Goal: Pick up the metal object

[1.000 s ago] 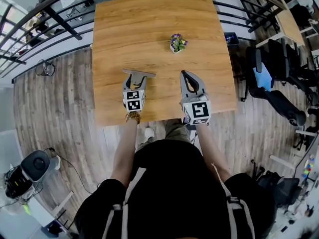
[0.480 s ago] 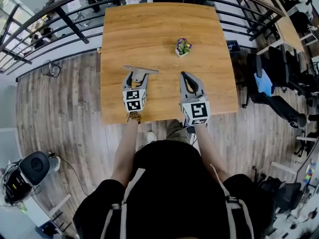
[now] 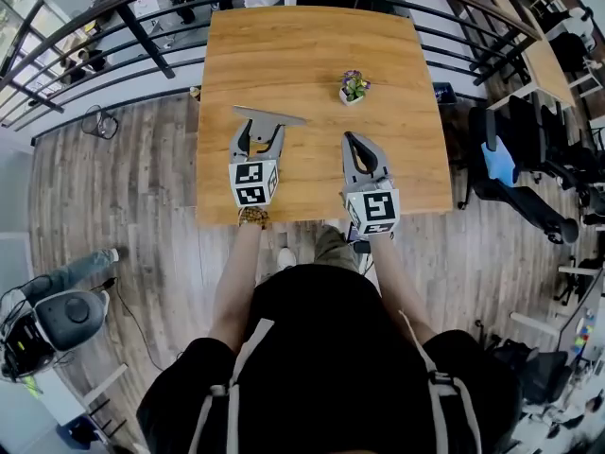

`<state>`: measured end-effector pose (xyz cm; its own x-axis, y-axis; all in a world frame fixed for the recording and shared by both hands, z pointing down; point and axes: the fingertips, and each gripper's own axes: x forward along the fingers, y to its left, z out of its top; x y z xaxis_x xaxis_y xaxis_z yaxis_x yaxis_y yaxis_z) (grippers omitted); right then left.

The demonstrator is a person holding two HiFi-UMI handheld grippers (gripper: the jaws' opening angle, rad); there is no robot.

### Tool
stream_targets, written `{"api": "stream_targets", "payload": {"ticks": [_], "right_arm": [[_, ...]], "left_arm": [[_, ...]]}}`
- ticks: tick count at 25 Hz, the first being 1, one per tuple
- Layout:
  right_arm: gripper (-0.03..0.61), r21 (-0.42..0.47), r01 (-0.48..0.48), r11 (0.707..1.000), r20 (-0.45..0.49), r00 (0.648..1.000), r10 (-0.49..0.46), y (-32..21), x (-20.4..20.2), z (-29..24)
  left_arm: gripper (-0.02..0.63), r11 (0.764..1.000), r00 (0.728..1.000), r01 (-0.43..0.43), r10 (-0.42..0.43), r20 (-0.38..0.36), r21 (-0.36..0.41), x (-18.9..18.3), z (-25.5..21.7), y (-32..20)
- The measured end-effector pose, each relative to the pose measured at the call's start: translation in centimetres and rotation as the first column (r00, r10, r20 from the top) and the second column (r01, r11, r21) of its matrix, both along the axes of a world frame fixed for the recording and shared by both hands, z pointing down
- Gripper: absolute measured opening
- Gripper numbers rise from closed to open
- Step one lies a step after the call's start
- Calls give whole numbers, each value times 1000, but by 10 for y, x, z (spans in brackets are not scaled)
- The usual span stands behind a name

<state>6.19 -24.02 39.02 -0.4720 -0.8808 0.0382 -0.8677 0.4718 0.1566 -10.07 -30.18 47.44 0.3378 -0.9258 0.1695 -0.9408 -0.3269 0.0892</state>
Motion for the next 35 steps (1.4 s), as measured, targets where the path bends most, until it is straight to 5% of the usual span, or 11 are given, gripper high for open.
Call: {"api": "stream_targets", "payload": {"ticks": [12, 24, 35], "right_arm": [[0, 40, 16, 999, 3, 1000, -16, 36, -17, -20], [0, 51, 72, 996, 14, 997, -73, 77, -49, -24], [0, 22, 23, 999, 19, 1000, -24, 103, -38, -8]], "left_arm": [[302, 993, 1000, 4, -2, -20, 120, -8, -59, 49], [302, 988, 999, 21, -15, -38, 154, -21, -71, 107], [302, 976, 1000, -9, 15, -25, 215, -17, -78, 140]]}}
